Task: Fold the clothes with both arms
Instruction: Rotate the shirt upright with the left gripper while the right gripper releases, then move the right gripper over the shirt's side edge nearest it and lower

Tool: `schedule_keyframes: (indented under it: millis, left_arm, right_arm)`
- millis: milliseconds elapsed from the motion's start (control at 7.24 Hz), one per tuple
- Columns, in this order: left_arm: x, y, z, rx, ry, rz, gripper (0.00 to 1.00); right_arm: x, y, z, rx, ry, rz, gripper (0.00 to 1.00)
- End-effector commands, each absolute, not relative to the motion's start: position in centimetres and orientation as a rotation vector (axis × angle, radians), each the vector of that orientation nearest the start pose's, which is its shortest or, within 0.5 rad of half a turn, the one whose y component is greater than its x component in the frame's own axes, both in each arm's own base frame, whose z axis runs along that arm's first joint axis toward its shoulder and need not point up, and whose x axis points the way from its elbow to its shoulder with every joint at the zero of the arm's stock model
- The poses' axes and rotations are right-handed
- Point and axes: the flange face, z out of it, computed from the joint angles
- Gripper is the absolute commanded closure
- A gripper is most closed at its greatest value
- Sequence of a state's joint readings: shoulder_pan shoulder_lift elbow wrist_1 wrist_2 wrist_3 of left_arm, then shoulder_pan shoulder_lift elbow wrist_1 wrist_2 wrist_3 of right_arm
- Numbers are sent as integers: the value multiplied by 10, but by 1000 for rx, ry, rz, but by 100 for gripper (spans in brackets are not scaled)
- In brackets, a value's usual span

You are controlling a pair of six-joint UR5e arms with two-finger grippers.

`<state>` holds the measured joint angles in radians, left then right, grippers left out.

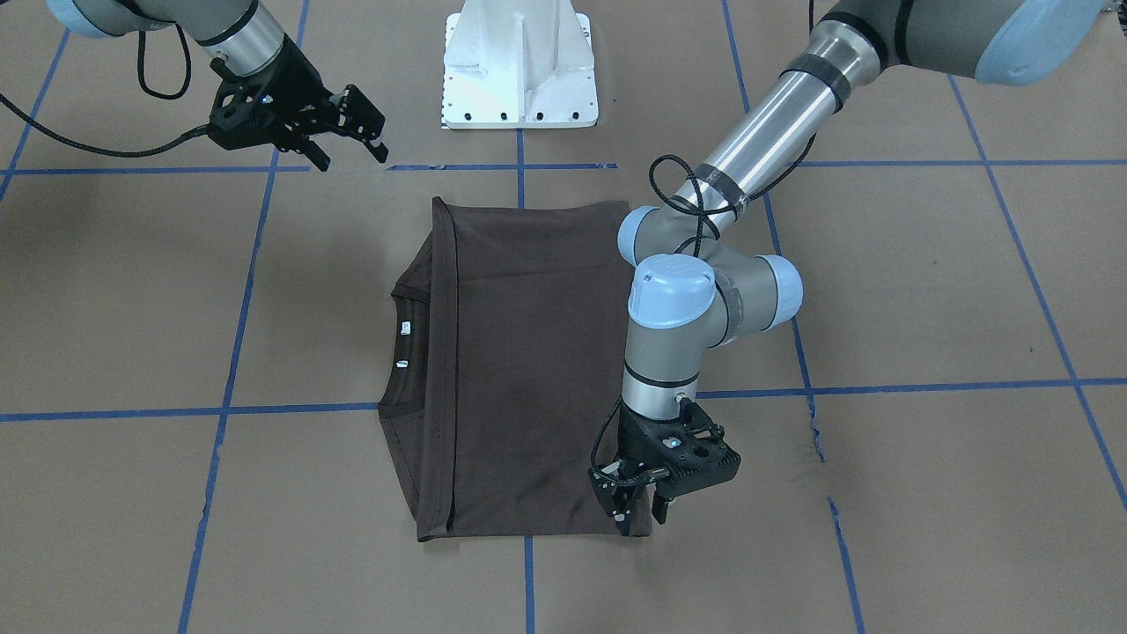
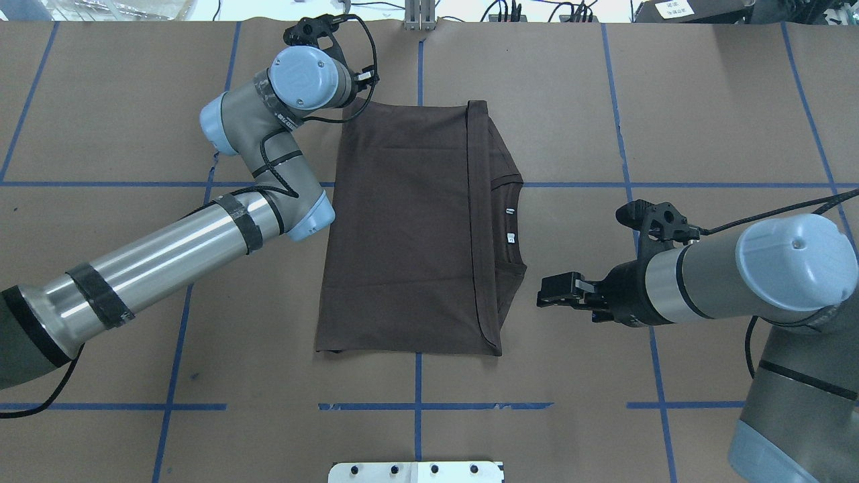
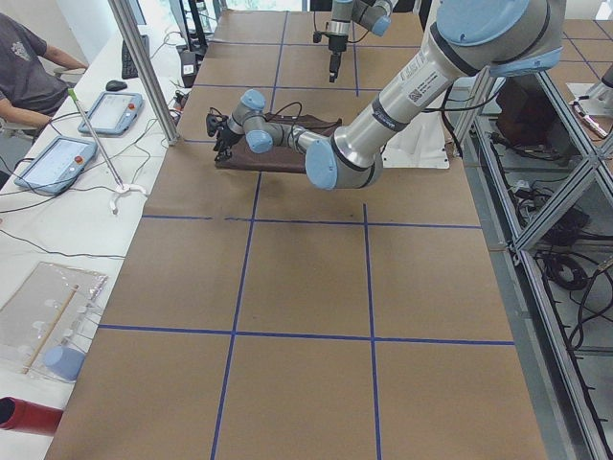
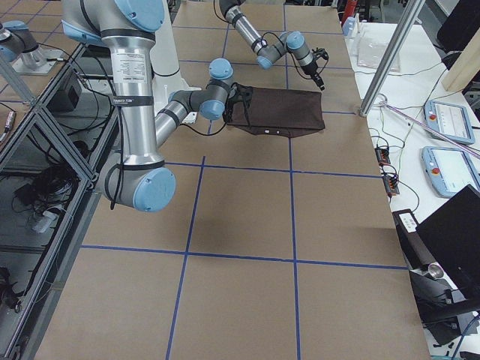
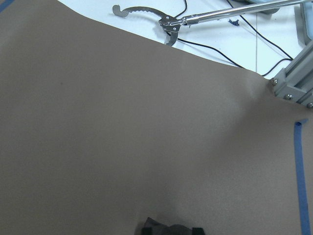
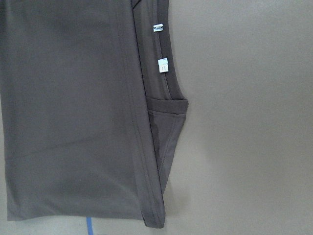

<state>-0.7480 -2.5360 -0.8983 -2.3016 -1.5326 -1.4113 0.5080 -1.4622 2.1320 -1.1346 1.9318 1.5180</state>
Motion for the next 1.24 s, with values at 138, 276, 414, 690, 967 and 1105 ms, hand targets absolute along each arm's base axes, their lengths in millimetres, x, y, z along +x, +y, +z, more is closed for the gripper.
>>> schedule_keyframes:
  millis: [138, 276, 414, 690, 967, 1105]
  left_arm:
    - [471, -636, 225, 410, 928, -438, 0]
    - [436, -597, 225, 415, 923, -411, 0]
    - [411, -562, 222, 364, 931, -383, 0]
    - [388, -502, 195, 323, 959, -329, 0]
    - [379, -478, 195, 319, 971, -311, 0]
    - [380, -477, 198, 316, 968, -311, 0]
  right_arm:
    - [-407, -340, 309, 9, -1075, 231, 0]
    - [-419, -344, 310, 4, -1025, 233, 0]
    - [-438, -346, 293, 23, -959, 198, 0]
    - [-502, -351, 245, 62, -797, 137, 0]
    - [-549, -346, 250, 28, -733, 111, 0]
    - [-555, -339, 259, 12, -701, 99, 0]
